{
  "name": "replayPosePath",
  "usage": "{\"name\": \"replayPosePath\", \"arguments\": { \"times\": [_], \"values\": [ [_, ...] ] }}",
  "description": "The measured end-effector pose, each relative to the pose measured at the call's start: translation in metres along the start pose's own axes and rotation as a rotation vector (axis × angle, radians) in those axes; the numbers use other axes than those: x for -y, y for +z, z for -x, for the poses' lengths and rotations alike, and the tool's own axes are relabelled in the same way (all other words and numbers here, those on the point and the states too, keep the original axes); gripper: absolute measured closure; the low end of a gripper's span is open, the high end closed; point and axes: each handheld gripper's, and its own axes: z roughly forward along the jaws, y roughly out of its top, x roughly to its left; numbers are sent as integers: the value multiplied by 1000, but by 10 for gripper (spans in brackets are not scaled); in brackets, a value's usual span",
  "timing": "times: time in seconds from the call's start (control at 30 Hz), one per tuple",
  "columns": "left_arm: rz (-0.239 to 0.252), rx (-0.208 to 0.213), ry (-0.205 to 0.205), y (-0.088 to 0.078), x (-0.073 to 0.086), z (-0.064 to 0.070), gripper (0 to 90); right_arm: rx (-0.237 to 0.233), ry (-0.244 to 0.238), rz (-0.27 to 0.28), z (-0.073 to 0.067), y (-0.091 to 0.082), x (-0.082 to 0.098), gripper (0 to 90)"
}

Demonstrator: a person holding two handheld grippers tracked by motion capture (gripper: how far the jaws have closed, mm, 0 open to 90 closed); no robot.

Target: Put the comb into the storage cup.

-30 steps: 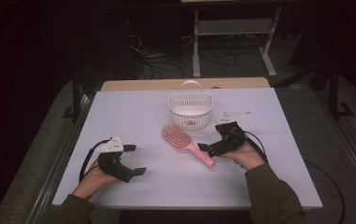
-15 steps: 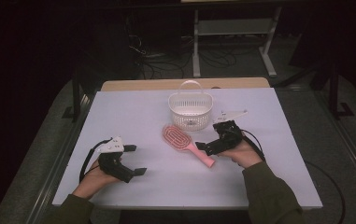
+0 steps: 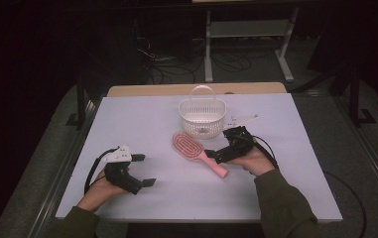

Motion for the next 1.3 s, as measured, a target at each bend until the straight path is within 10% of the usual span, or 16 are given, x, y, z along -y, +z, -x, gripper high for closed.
{"name": "replayPosePath", "arguments": {
  "times": [1.3],
  "values": [
    [-1, 4, 3, 1, 0, 1, 0, -16, -13, -6, -1, 16, -15, 0]
  ]
}}
